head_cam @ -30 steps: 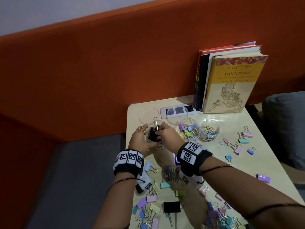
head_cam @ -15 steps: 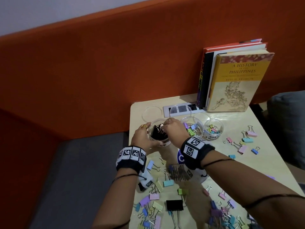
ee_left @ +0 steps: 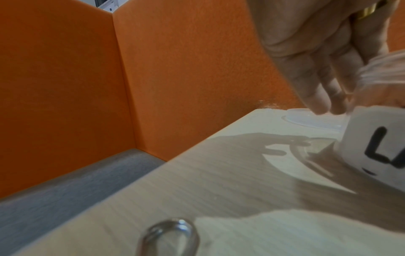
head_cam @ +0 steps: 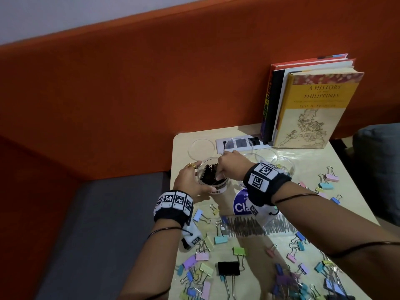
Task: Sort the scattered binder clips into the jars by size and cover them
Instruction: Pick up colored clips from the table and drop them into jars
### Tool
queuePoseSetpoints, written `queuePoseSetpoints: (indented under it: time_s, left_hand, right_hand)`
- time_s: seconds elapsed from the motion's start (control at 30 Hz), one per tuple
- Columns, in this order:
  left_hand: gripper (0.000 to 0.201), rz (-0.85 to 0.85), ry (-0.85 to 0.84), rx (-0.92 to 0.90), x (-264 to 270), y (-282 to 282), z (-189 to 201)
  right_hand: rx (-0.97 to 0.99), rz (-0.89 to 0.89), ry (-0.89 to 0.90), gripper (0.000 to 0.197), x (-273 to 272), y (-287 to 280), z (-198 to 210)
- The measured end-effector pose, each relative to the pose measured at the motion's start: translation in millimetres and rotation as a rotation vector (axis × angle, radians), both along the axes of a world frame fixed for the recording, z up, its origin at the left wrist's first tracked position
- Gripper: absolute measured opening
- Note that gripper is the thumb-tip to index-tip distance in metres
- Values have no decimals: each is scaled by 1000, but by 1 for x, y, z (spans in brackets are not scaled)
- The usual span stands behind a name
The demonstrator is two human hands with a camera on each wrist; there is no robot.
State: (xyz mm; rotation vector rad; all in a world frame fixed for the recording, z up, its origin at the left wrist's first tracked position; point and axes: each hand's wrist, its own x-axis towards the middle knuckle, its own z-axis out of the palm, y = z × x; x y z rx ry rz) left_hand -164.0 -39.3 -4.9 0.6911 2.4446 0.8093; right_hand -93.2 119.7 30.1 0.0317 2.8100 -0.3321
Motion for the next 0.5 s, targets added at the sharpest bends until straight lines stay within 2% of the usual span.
queuePoseSetpoints:
  time_s: [0.3, 0.5]
  left_hand:
    - [106, 8, 7, -9, 0, 2, 0]
    - [104, 31, 17, -12, 0, 1, -1]
  right_hand:
    - [-207, -125, 74, 12, -8, -6, -15]
    - [-350, -236, 128, 21, -12, -11, -16]
